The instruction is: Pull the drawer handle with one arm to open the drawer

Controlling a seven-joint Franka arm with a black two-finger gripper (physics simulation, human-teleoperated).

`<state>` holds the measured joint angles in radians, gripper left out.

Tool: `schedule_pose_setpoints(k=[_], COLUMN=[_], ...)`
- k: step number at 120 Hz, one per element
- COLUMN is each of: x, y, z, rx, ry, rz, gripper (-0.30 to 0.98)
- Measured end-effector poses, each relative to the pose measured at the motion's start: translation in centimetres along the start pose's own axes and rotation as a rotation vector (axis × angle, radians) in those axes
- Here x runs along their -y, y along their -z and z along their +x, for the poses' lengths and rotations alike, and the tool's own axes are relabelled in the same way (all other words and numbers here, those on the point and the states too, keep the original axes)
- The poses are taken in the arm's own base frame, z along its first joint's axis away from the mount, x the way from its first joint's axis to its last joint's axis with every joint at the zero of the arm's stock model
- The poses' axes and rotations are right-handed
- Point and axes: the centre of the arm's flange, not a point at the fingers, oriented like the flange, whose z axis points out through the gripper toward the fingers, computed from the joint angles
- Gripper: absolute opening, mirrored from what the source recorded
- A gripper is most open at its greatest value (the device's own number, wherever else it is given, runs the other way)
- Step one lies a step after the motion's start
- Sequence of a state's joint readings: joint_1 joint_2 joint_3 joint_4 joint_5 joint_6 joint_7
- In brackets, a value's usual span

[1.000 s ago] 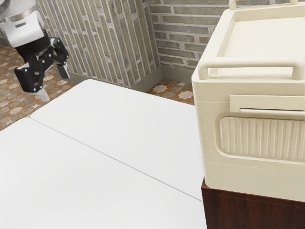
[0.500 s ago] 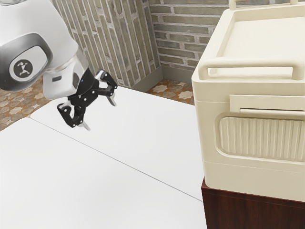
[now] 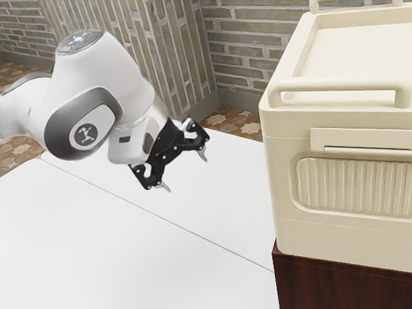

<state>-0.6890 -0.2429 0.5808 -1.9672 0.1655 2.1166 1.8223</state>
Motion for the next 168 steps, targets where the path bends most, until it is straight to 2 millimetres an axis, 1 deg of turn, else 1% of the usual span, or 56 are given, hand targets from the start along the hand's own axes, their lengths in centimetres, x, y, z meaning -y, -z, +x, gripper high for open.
schedule_pose_setpoints(k=[9, 19, 36, 45, 54, 66, 77, 85, 96, 109, 125, 144, 168], x=[0.5, 1.3, 1.8, 2.3, 2.6, 2.6, 2.4, 1.9, 1.4, 1.5, 1.9, 2.6, 1.8], y=[-1.0, -1.5, -1.7, -2.0, -1.9, -1.7, -1.6, -1.5, -1.7, -1.2, -1.0, -1.5, -3.0], z=[1.7, 3.3, 4.1, 5.2, 5.8, 6.1, 7.3, 7.5, 7.8, 8.4, 8.4, 9.0, 9.4], rx=[0.006, 0.015, -0.001, -0.027, -0.037, -0.044, -0.064, -0.079, -0.09, -0.089, -0.069, -0.034, -0.027], ry=[-0.058, -0.114, -0.144, -0.168, -0.187, -0.207, -0.238, -0.249, -0.264, -0.291, -0.307, -0.335, -0.359], rz=[0.013, 0.038, 0.083, 0.098, 0.108, 0.124, 0.14, 0.153, 0.168, 0.196, 0.236, 0.267, 0.271], gripper=[0.69, 0.69, 0.69, 0.69, 0.69, 0.69, 0.69, 0.69, 0.69, 0.69, 0.69, 0.69, 0.69])
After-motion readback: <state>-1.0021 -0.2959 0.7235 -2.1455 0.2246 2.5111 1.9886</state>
